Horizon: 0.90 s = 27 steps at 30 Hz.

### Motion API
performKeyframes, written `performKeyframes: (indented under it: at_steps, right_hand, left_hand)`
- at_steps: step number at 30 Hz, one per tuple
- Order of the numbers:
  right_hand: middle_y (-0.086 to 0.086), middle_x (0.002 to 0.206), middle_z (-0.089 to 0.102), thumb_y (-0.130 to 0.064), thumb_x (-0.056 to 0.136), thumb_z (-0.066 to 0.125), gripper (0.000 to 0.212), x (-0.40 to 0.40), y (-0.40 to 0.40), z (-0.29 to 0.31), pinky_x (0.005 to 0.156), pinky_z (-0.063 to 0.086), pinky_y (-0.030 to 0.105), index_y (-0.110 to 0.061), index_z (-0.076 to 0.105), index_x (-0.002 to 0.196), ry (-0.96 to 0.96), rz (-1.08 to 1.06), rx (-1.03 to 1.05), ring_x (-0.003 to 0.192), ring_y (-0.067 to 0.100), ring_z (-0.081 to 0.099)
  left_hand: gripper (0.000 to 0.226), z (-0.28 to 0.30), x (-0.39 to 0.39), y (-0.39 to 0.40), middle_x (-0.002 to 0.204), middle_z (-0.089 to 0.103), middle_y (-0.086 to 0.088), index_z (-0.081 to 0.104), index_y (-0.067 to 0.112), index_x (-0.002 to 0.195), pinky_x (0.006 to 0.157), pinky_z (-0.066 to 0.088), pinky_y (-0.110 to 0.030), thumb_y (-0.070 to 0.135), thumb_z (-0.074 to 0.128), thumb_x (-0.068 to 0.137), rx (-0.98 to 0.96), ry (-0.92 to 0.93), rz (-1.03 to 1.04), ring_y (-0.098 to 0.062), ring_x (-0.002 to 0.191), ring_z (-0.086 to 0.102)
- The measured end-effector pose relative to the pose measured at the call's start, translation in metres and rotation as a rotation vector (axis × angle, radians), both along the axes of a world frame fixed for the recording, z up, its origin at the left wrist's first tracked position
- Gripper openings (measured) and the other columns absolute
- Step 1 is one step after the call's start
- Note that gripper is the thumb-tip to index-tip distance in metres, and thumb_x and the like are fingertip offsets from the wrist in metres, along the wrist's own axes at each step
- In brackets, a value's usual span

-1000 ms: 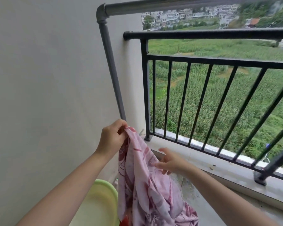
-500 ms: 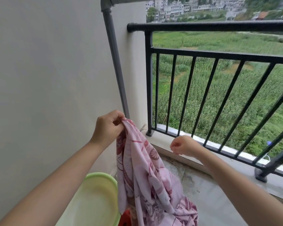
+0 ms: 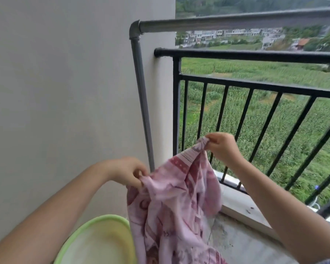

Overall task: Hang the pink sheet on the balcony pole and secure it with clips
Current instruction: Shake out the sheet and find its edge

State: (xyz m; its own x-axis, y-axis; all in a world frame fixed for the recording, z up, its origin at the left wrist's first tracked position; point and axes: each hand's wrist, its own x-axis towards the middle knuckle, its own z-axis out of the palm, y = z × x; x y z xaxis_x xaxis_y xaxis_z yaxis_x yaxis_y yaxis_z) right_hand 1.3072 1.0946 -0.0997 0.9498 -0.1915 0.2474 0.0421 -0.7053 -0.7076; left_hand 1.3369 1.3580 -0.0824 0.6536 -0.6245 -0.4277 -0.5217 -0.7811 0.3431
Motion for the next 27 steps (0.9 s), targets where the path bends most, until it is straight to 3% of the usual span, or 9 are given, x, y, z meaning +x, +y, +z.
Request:
performKeyframes:
  at_steps: [2,5,10,14,18,20,22,24,27]
  right_hand:
    - [0.006,0.080,0.062,-0.001,0.082,0.056,0.016,-0.004,0.013,0.032,0.057,0.047,0.001,0.004,0.065,0.094,-0.178,0.052,0.046,0.058,0.009,0.053]
    - [0.009,0.084,0.066,0.001,0.079,0.059,0.018,-0.013,0.032,0.055,0.064,0.047,0.001,0.005,0.065,0.095,-0.318,0.081,0.031,0.069,0.016,0.059]
    - [0.005,0.076,0.065,0.006,0.074,0.063,0.013,-0.037,0.038,0.061,0.062,0.047,0.000,0.004,0.069,0.086,-0.389,0.195,-0.027,0.061,0.010,0.058]
    - [-0.009,0.083,0.063,0.000,0.077,0.060,0.030,-0.046,0.017,0.045,0.076,0.052,0.011,-0.017,0.059,0.103,-0.075,0.385,0.293,0.072,-0.002,0.062]
    - [0.000,0.124,0.051,-0.018,0.073,0.069,0.066,-0.034,-0.001,-0.024,0.101,0.039,0.028,-0.016,0.037,0.131,0.284,0.303,0.075,0.109,0.011,0.050]
    - [0.003,0.128,0.048,-0.024,0.072,0.071,0.074,-0.034,0.003,-0.067,0.094,0.038,0.023,-0.015,0.032,0.134,0.520,0.344,-0.107,0.110,0.013,0.047]
    - [-0.007,0.102,0.058,-0.031,0.074,0.068,0.071,-0.036,0.018,-0.103,0.076,0.042,0.013,-0.017,0.033,0.134,0.644,0.362,-0.171,0.088,0.006,0.054]
    - [-0.016,0.072,0.048,-0.033,0.078,0.064,0.060,-0.031,0.033,-0.124,0.052,0.035,0.009,-0.017,0.039,0.131,0.613,0.296,-0.136,0.067,0.005,0.049]
    - [-0.007,0.077,0.051,-0.026,0.078,0.063,0.038,-0.017,0.049,-0.123,0.049,0.032,0.011,-0.013,0.053,0.112,0.486,0.199,-0.003,0.071,0.011,0.049]
  left_hand:
    - [0.037,-0.001,-0.004,-0.024,0.072,0.057,0.009,0.053,0.023,0.117,0.060,0.044,-0.015,0.011,0.054,0.082,-0.047,0.039,0.034,0.000,0.059,0.055]
    - [0.054,-0.009,-0.008,-0.060,0.100,0.059,-0.002,0.036,0.021,0.136,0.073,0.045,-0.022,0.021,0.057,0.086,-0.604,-0.072,0.321,-0.015,0.080,0.056]
    - [0.020,-0.029,-0.015,-0.085,0.070,0.060,0.001,0.067,0.008,0.101,0.061,0.047,-0.027,0.011,0.050,0.090,-0.902,-0.150,0.394,-0.012,0.062,0.054]
    - [0.024,-0.030,-0.016,-0.068,0.065,0.060,-0.003,0.065,0.006,0.085,0.053,0.052,-0.016,-0.007,0.045,0.088,-1.126,0.024,0.510,-0.003,0.052,0.059]
    - [0.034,-0.016,-0.022,-0.044,0.052,0.067,0.013,0.071,0.013,0.080,0.053,0.048,-0.007,-0.012,0.048,0.083,-1.301,0.102,0.521,0.006,0.053,0.060]
    - [0.042,-0.009,-0.025,-0.036,0.047,0.065,0.013,0.073,0.023,0.054,0.050,0.048,-0.008,-0.004,0.052,0.080,-1.372,0.129,0.561,0.005,0.047,0.058]
    - [0.041,-0.003,-0.027,-0.029,0.044,0.063,0.010,0.073,0.025,0.051,0.047,0.049,-0.009,0.001,0.054,0.078,-1.412,0.174,0.591,0.004,0.042,0.056]
    - [0.035,0.004,-0.030,-0.023,0.046,0.064,0.008,0.074,0.026,0.055,0.046,0.049,-0.011,0.003,0.057,0.076,-1.423,0.210,0.563,0.002,0.041,0.056]
    - [0.009,0.016,-0.038,-0.016,0.047,0.065,0.007,0.075,0.023,0.060,0.046,0.049,-0.012,0.021,0.067,0.063,-1.401,0.226,0.489,0.001,0.043,0.057]
